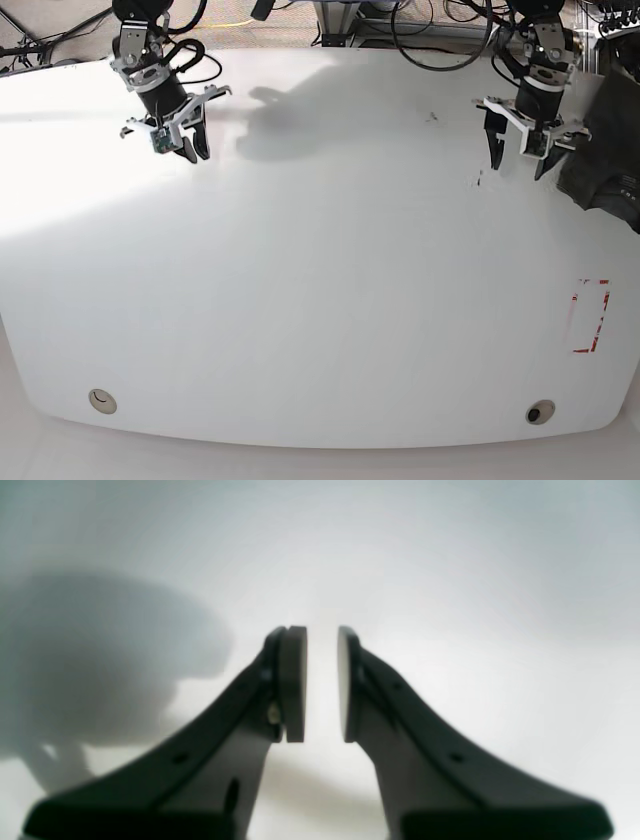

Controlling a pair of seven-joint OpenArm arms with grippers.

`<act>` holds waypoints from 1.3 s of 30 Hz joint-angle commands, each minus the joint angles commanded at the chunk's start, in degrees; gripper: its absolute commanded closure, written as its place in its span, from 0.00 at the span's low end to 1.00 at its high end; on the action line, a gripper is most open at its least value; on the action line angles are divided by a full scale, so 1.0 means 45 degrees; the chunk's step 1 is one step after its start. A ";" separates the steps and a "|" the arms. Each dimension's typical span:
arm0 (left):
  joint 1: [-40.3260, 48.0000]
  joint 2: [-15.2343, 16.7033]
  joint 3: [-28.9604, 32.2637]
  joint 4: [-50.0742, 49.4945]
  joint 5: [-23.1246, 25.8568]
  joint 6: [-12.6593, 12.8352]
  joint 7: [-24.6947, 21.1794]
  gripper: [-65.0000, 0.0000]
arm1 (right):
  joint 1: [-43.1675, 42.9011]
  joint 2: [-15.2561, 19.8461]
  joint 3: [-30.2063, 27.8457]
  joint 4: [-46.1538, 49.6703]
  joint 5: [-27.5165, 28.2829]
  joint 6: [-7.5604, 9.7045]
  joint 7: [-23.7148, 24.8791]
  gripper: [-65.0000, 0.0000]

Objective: Fold the T-shirt properly

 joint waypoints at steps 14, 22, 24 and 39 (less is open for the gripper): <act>0.7013 0.0488 0.0313 0.0840 -0.3653 -0.0039 -0.0039 0.41 | -0.5939 -0.0039 -0.0020 0.0723 0.1993 0.0000 0.0996 0.86; 0.7287 -0.0606 0.1114 -0.2383 -0.3927 -0.0039 -0.0039 0.41 | -0.7287 -0.1055 -0.0059 -0.1875 0.1934 0.0000 0.2852 0.86; 0.6603 -0.0840 0.1289 -0.3692 -0.3907 -0.0039 -0.0039 0.41 | -0.7072 -0.1094 -0.0059 -0.2852 0.1954 0.0000 0.3067 0.86; 0.0156 -0.1700 0.2344 -1.4007 -0.2696 0.0586 -0.0039 0.41 | -0.1485 -0.1094 -0.0039 -1.1370 -0.0195 -0.0020 0.3106 0.86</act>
